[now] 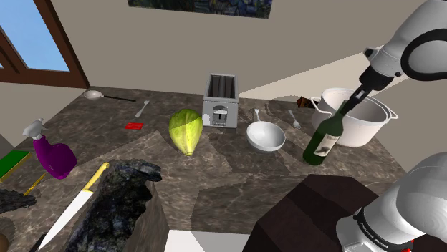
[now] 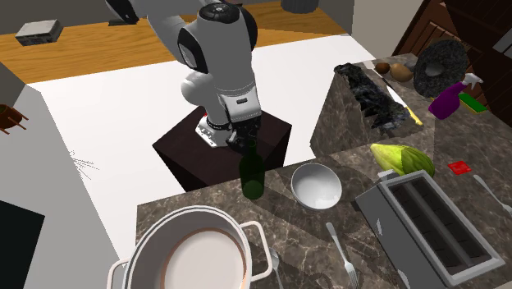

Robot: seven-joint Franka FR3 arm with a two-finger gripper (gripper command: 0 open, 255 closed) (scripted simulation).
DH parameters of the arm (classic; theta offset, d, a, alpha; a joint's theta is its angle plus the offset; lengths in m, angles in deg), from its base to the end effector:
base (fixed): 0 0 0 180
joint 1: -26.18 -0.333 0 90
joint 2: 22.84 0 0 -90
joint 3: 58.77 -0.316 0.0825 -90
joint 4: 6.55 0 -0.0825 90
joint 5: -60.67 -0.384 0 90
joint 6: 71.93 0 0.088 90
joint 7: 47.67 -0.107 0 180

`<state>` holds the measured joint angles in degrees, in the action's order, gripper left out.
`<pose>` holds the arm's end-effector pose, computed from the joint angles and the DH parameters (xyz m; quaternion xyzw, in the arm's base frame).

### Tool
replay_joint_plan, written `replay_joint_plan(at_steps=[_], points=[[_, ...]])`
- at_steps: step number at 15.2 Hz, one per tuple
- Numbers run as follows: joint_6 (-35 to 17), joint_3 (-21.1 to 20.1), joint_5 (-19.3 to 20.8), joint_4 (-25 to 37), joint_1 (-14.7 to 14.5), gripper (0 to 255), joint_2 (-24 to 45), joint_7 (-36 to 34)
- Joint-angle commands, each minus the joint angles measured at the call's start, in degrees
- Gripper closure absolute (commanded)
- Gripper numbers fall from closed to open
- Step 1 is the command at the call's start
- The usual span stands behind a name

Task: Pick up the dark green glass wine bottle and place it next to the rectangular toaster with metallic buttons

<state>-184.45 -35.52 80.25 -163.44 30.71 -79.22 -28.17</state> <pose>0.2541 -0.1593 0.4776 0.9945 0.0507 0.0875 0.0255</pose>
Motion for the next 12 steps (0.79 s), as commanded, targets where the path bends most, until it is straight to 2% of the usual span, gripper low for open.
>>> replay_joint_plan(at_steps=[1,12], points=[[1.52,-0.44,-0.48,1.51,-0.25,255,-0.05,0.09],[9.35,-2.81,-2.91,10.09,-1.57,255,0.65,0.35]])
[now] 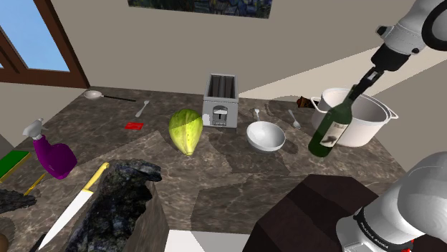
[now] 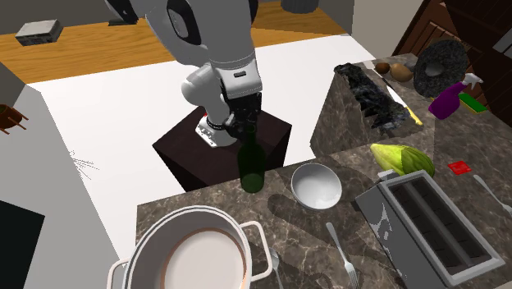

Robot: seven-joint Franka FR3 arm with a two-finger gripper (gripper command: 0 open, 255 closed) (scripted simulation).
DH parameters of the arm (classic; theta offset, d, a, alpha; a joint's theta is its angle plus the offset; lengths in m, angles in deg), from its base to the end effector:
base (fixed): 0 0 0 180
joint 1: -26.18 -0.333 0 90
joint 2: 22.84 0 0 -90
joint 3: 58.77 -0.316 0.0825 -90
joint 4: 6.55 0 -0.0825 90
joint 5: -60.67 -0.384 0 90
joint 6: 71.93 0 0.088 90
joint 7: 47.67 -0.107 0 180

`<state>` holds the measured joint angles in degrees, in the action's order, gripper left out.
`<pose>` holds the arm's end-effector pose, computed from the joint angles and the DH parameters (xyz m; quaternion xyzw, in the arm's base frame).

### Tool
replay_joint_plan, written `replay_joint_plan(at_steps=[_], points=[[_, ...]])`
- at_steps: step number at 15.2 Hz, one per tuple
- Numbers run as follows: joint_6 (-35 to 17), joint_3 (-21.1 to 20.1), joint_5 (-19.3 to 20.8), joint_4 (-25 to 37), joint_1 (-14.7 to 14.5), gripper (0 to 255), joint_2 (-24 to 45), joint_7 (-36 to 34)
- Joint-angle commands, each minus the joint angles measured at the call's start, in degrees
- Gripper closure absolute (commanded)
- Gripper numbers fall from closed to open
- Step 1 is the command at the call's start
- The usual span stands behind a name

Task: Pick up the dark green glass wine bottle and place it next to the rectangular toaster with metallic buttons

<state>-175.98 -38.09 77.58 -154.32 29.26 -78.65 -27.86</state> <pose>0.2545 -0.1599 0.5399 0.9945 0.0507 0.0875 0.0256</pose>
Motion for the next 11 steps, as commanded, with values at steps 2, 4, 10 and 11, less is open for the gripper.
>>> replay_joint_plan(at_steps=[2,4,10,11], points=[[2.23,-0.61,-0.63,2.64,-0.34,255,0.39,0.10],[3.56,-0.96,-1.00,4.33,-0.56,255,0.75,0.16],[7.47,-1.91,-2.02,9.58,-1.17,255,2.09,0.37],[8.11,-2.05,-2.18,10.48,-1.26,255,2.35,0.41]])
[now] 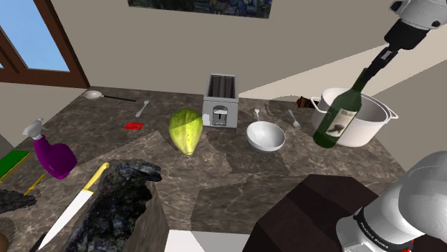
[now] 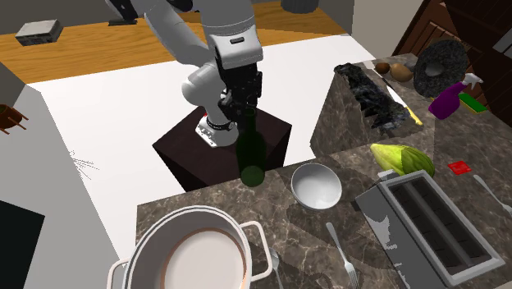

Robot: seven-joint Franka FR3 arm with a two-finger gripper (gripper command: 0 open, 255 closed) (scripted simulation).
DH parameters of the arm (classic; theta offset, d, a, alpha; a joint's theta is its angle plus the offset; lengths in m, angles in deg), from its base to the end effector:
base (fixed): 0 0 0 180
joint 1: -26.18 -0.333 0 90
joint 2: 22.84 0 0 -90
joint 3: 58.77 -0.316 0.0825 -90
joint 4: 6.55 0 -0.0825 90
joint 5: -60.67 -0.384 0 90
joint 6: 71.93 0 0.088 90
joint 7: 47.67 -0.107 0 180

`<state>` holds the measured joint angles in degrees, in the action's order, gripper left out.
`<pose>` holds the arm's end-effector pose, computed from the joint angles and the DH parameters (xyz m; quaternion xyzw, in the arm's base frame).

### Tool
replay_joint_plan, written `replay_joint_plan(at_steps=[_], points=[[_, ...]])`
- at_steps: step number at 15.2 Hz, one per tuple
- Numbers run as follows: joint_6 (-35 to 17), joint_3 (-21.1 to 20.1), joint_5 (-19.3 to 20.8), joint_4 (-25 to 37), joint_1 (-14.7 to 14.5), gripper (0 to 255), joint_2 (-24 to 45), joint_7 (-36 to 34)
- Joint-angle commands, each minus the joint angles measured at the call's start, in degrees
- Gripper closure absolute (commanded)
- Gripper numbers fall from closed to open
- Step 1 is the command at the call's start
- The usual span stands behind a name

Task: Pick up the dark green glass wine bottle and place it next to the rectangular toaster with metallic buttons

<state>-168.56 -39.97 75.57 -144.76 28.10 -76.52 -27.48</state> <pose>0.2543 -0.1600 0.5989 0.9945 0.0507 0.0875 0.0255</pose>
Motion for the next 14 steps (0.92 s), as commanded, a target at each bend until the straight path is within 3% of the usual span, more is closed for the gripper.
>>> replay_joint_plan(at_steps=[1,14], points=[[1.33,-0.31,-0.33,1.83,-0.19,255,0.49,0.07],[9.58,-1.73,-2.09,14.43,-1.36,255,4.85,0.69]])
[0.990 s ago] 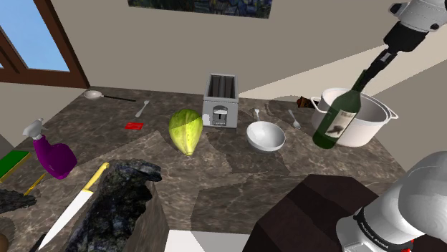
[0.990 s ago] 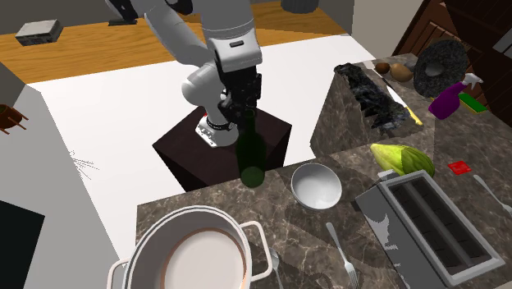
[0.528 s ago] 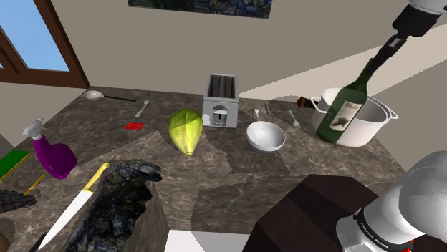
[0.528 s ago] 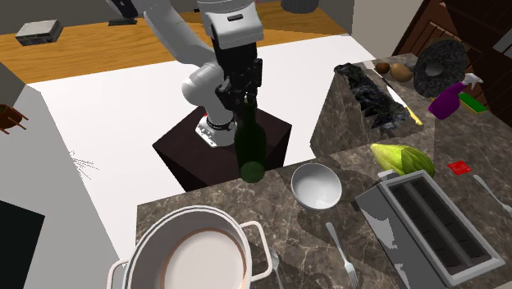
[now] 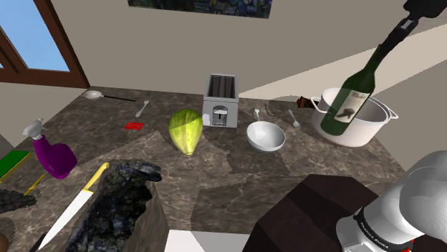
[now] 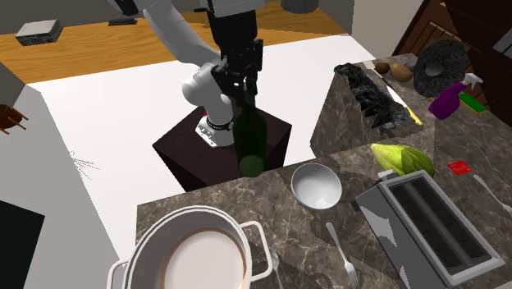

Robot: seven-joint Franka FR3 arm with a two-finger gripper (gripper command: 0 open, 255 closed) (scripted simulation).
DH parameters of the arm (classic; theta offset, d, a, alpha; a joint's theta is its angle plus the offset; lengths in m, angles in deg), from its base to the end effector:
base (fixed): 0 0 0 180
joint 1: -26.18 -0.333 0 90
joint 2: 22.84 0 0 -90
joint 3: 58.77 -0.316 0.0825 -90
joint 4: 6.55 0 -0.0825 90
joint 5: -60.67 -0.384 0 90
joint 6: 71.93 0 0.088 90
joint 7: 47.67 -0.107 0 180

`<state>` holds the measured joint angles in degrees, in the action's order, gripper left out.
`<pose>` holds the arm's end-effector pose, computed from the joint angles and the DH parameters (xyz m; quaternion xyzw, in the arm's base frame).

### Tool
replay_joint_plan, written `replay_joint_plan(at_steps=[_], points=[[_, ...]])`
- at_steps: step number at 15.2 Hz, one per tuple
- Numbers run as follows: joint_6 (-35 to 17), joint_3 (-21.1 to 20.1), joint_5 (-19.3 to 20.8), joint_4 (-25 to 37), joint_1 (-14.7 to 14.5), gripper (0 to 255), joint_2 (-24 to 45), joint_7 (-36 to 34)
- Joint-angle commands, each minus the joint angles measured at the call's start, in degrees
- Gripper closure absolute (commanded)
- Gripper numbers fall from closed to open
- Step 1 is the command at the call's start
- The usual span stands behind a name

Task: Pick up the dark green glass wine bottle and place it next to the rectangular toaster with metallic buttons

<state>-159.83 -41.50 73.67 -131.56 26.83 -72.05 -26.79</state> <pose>0.2545 -0.1606 0.6717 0.9945 0.0508 0.0875 0.0255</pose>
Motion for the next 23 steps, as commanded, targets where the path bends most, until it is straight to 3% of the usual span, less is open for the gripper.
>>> replay_joint_plan(at_steps=[1,23], points=[[1.49,-0.29,-0.31,2.26,-0.19,255,0.78,0.06],[16.31,-0.89,-2.56,28.42,-2.03,255,12.16,1.95]])
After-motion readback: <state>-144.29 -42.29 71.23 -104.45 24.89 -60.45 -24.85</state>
